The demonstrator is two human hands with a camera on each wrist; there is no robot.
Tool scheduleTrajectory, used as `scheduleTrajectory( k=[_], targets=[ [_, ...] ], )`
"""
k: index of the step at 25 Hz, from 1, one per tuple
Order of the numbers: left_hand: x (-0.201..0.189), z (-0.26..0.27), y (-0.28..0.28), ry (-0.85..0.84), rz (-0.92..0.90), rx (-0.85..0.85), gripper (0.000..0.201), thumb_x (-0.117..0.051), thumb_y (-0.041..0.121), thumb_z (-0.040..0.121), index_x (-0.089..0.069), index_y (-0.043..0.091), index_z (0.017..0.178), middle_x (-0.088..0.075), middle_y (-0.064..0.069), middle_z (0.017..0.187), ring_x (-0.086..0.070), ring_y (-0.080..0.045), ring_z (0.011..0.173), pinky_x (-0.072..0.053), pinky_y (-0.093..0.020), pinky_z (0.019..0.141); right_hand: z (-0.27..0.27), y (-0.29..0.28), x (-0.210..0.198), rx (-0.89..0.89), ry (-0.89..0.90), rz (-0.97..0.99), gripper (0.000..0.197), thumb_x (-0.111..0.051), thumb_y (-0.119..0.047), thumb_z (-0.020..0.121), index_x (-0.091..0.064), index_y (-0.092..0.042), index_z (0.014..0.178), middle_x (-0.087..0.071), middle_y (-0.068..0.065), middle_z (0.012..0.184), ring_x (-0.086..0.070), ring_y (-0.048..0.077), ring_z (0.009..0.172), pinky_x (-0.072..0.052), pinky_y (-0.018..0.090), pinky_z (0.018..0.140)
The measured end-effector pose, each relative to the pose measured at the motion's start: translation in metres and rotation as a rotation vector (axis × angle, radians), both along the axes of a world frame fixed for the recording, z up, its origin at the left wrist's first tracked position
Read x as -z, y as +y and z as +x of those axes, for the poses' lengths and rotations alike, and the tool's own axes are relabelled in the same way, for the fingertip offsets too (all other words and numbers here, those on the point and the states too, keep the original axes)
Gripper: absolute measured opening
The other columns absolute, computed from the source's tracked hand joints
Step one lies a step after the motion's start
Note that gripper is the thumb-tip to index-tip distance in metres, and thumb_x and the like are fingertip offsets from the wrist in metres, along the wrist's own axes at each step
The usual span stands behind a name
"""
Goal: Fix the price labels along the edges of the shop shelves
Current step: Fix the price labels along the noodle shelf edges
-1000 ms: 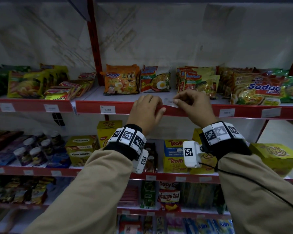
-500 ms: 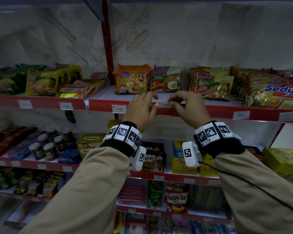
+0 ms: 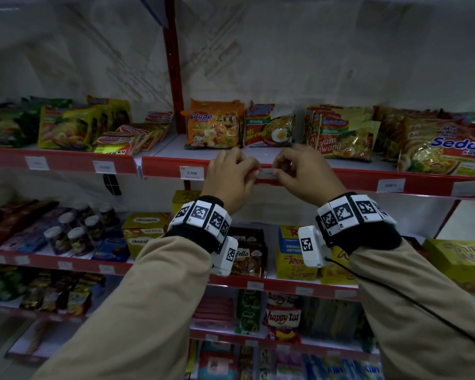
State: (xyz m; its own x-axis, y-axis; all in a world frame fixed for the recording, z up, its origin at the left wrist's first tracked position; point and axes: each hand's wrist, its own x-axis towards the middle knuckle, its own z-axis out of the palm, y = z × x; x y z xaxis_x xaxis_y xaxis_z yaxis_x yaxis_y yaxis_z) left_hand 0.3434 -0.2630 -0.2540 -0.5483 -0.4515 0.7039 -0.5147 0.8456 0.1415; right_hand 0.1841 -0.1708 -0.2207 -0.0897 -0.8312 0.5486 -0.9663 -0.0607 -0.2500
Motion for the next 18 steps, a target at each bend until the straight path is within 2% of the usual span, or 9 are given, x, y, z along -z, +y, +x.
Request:
scheduleTrajectory(
  k=[3,8,14,18],
  targets=[
    [0.001,-0.001,0.0,-0.017,0.008,-0.024,0.02,-0.053,0.03,0.094,-0.065,0.018,0.104,-0.05,-0.005,0.098,-0.043,-0.025,0.096,-0.024,-0.03,0.076,0.0,0.002,-0.002,0.032,0.084,0.064,0.011,-0.067,-0.021,0.084,-0.066,-0.015,0.094,-0.055,0.007,0.092,-0.052,0.027,0.093,-0.046,0.039,0.079],
    [0.0,0.0,0.005,-0.034,0.02,-0.04,0.018,-0.049,0.029,0.095,-0.061,0.02,0.104,-0.049,-0.004,0.098,-0.042,-0.026,0.097,-0.025,-0.032,0.077,0.0,0.004,-0.004,0.035,0.113,0.114,0.012,-0.065,-0.018,0.088,-0.068,-0.015,0.098,-0.055,0.011,0.097,-0.051,0.03,0.096,-0.046,0.04,0.082],
    [0.0,-0.001,0.006,-0.052,0.032,-0.074,0.023,-0.047,0.03,0.096,-0.064,0.016,0.104,-0.051,-0.007,0.101,-0.044,-0.028,0.098,-0.029,-0.035,0.079,0.0,0.003,0.002,0.047,0.087,0.095,0.007,-0.065,-0.016,0.087,-0.069,-0.016,0.094,-0.051,0.007,0.094,-0.046,0.028,0.101,-0.037,0.034,0.08],
    [-0.002,0.001,0.007,-0.047,0.031,-0.045,0.022,-0.049,0.028,0.096,-0.064,0.014,0.103,-0.053,-0.007,0.1,-0.045,-0.028,0.097,-0.032,-0.037,0.08,-0.003,0.002,0.006,0.035,0.064,0.059,0.009,-0.066,-0.016,0.086,-0.065,-0.017,0.095,-0.049,0.002,0.091,-0.045,0.024,0.098,-0.035,0.03,0.078]
  ],
)
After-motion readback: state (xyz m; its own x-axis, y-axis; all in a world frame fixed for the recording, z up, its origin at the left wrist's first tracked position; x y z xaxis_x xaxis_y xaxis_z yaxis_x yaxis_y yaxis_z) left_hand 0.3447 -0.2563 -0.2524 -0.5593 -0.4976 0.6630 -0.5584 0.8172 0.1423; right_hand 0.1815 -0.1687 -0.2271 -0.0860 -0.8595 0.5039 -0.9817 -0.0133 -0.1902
